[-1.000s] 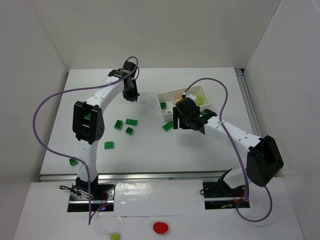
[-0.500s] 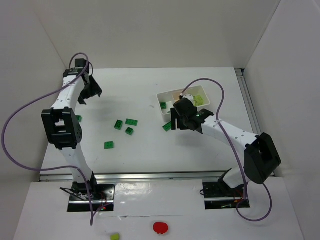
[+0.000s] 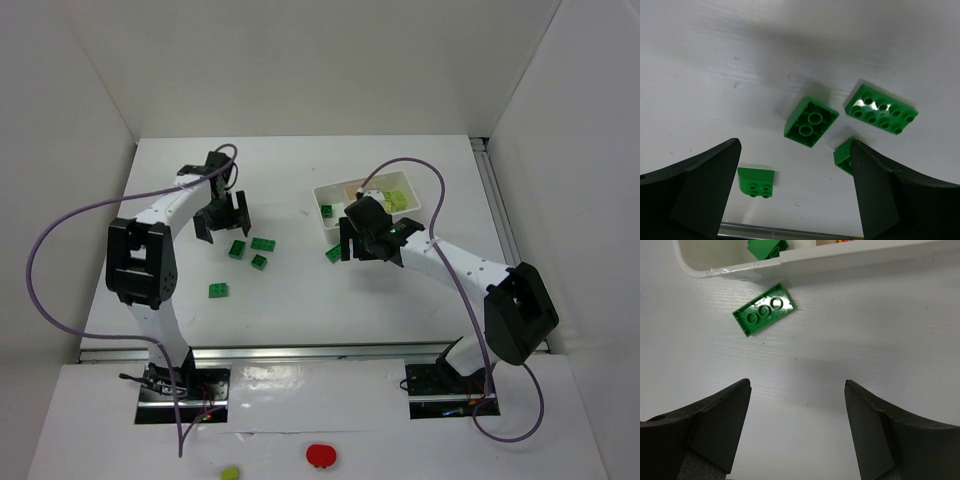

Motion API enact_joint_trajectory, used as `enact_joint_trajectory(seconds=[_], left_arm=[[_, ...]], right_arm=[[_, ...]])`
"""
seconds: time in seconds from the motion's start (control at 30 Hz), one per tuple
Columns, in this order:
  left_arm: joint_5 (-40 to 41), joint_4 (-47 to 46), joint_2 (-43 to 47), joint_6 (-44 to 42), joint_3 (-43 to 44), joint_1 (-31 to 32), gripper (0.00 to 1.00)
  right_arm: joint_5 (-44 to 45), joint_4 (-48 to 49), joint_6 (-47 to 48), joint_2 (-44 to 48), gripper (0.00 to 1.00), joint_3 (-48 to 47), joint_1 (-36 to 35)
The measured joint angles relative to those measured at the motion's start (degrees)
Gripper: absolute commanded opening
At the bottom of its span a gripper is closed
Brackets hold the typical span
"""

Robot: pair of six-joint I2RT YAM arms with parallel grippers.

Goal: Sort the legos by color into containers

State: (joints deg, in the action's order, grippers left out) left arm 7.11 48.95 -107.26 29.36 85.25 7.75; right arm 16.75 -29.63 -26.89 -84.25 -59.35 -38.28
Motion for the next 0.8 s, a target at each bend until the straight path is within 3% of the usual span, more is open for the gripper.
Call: enact_joint_trajectory(seconds=[0.1, 0.43, 0.57, 0.7, 0.73, 0.8], left_arm=[[0.42, -0.63, 1.16, -1.42, -3.89, 2.27, 1.00], [2.82, -5.68, 0.39, -2.64, -7.17, 5.57, 0.79], [4.20, -6.73, -2.29, -2.38, -6.95, 5.53, 0.59], [4.59, -6.73, -4.28, -2.69, -6.01, 5.53, 0.54], [4.70, -6.47, -4.59, -2.69, -5.42, 5.53, 0.39], [4.85, -5.81, -4.96, -2.91, -3.91, 5.53, 0.28]], right_arm=[[-0.04, 0.00, 0.04, 0.00, 0.83, 0.00, 0.00], [-0.07, 0.02, 0.20, -0.70, 0.83, -0.22, 0.00], [-0.04, 0.00, 0.20, -0.81, 0.83, -0.24, 0.00], [0.00, 0.00, 0.20, -0.81, 0.83, -0.24, 0.00], [0.09, 0.00, 0.17, -0.81, 0.83, -0.24, 0.00], [0.42, -0.02, 0.17, -0.81, 0.83, -0.24, 0.00]])
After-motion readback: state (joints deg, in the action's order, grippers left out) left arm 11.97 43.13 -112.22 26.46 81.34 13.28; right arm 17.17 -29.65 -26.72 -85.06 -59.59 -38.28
